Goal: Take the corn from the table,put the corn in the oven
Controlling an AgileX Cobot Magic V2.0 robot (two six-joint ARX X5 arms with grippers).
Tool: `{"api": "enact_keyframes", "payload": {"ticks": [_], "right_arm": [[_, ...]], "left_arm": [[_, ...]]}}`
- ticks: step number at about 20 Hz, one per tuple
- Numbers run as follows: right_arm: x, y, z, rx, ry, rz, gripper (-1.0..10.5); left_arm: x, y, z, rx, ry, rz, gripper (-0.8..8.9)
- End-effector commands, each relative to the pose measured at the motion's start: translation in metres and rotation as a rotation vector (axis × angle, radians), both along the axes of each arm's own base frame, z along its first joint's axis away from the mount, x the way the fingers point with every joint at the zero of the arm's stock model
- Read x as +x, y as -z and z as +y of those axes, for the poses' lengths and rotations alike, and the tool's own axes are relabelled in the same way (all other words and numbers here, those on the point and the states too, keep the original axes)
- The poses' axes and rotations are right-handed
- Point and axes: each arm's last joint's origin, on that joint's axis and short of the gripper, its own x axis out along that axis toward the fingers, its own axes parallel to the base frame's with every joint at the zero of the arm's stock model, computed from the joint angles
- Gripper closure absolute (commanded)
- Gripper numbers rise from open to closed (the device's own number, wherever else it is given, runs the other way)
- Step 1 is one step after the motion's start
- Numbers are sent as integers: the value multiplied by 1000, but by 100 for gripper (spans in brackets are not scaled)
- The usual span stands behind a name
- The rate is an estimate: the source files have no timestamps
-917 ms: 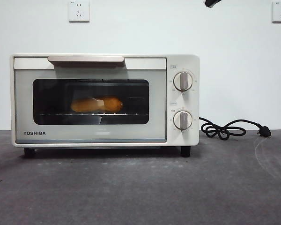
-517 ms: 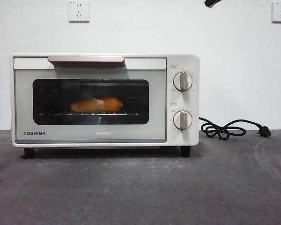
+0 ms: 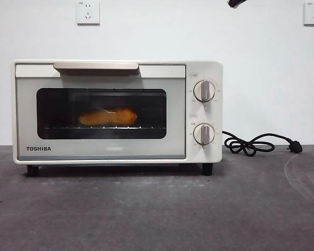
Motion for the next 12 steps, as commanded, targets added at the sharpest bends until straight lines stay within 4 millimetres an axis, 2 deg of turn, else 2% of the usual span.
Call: {"api": "enact_keyframes", "payload": {"ticks": [1,4,12], "right_arm": [[-1,-2,0,1,-3,-13,962],[-1,-2,0,1,-3,-13,962],[-1,-2,0,1,-3,-12,962]], "left_arm": [[1,14,1,9,-41,113,817],[0,24,3,9,-85,226,817],[0,23,3,29,-102,207,817]]}}
